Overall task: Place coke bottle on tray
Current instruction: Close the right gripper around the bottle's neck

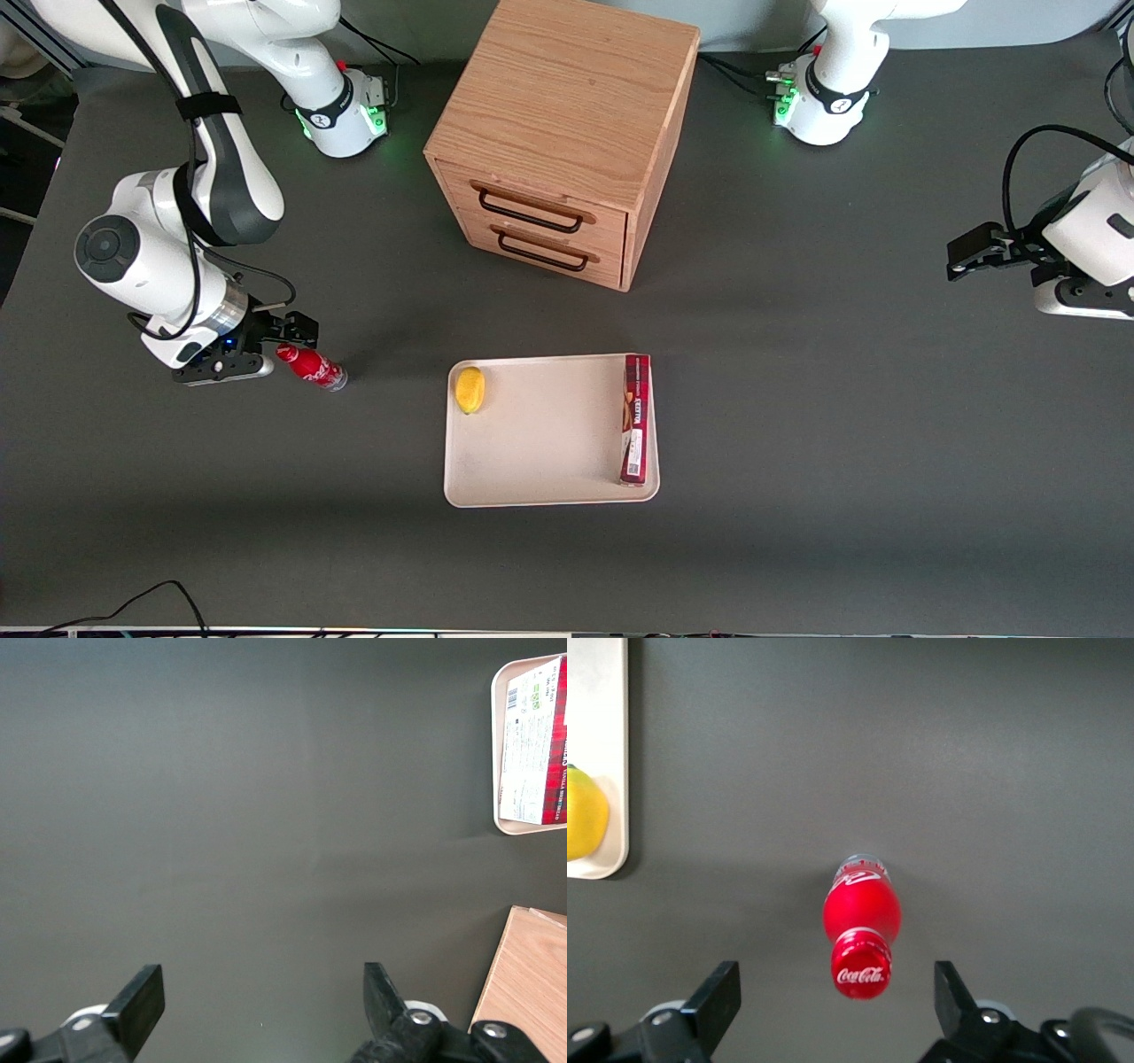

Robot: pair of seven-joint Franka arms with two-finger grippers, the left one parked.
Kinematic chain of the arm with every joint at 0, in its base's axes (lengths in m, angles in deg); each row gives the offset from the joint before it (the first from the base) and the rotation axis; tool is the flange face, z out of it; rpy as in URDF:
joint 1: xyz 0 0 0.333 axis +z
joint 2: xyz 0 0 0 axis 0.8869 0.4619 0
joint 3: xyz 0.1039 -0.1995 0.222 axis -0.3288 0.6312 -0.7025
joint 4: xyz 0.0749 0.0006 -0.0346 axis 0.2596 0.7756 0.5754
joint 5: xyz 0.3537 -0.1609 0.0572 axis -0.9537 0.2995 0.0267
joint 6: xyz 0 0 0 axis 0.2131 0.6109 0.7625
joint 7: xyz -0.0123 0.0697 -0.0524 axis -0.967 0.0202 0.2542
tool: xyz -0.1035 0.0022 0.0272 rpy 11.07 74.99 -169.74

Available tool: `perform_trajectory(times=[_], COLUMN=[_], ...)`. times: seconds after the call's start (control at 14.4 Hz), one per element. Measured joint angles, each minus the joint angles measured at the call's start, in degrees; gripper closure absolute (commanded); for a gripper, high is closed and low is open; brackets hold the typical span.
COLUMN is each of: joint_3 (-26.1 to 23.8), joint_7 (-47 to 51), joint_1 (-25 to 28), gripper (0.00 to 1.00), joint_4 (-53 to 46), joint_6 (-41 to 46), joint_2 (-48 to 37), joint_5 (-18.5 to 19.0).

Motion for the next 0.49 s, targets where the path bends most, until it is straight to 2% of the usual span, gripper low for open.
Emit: perform_trajectory(times=[0.07,0.21,0.28,0.42,0.49], joint_3=[0.0,0.0,0.0,0.0,0.0], joint_7=[-0.05,-0.1,-0.14,-0.16,-0.17], joint_1=[0.0,0.0,0.0,-0.03,-0.06], gripper=[0.11,0.28,0.44,0.92,1.0], joint_4=[0.43,0.84,0.84,0.84,0.84], joint_6=[-0.66,-1.05,-1.38,-1.91,-1.94], joint_2=[0.2,0.7,0.96,1.39,1.51], joint_5=[0.4,0.85,1.1,1.43,1.5])
